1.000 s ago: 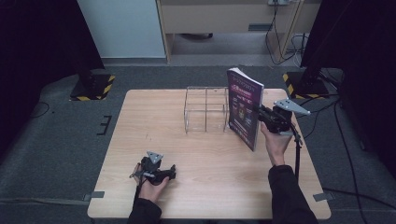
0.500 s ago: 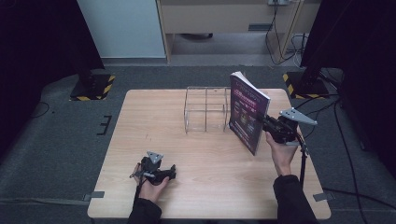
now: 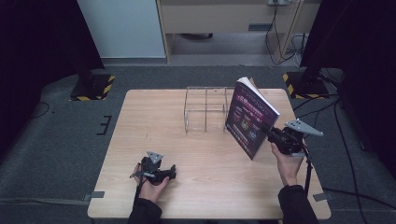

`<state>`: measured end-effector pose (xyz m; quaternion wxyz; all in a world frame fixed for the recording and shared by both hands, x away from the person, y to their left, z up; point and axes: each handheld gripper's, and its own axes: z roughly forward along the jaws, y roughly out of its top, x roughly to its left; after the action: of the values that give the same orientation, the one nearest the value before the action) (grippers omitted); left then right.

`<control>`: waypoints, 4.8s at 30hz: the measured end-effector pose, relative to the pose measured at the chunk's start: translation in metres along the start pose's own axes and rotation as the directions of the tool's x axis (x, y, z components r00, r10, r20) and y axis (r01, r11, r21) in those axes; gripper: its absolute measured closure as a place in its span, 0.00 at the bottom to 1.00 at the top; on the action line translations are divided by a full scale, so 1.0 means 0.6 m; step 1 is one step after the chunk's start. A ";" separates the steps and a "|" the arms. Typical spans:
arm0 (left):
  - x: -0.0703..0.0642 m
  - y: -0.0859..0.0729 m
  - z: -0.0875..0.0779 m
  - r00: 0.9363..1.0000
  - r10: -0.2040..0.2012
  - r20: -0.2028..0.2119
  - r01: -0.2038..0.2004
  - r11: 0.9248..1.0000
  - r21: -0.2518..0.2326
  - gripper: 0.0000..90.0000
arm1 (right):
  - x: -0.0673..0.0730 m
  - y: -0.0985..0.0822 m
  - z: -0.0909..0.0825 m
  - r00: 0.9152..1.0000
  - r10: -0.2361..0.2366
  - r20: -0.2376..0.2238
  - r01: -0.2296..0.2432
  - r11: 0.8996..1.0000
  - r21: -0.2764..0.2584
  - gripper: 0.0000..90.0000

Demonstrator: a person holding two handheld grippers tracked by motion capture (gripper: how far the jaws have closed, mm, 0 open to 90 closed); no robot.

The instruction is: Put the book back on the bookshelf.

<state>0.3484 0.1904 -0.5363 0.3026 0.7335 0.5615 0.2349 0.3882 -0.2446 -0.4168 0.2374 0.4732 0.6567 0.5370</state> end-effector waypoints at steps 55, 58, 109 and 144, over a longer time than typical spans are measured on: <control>0.000 0.000 0.000 1.000 -0.001 0.000 0.001 1.000 -0.001 0.05 | 0.028 0.069 0.061 0.998 -0.023 0.066 0.027 0.998 -0.063 0.92; 0.000 0.000 0.000 1.000 -0.001 0.000 0.001 1.000 -0.001 0.05 | 0.028 0.072 0.064 0.997 -0.020 0.071 0.026 0.997 -0.073 0.92; 0.000 0.000 0.000 1.000 -0.001 0.000 0.001 1.000 -0.001 0.05 | 0.017 0.068 0.104 0.990 -0.021 0.140 0.028 0.998 -0.050 0.83; 0.000 0.000 0.000 1.000 0.000 0.001 0.000 1.000 -0.001 0.05 | 0.036 0.066 0.131 0.973 -0.022 0.230 0.050 0.992 -0.116 0.92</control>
<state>0.3485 0.1904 -0.5364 0.3031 0.7333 0.5614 0.2348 0.4579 -0.1886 -0.4002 0.3492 0.5046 0.5997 0.5136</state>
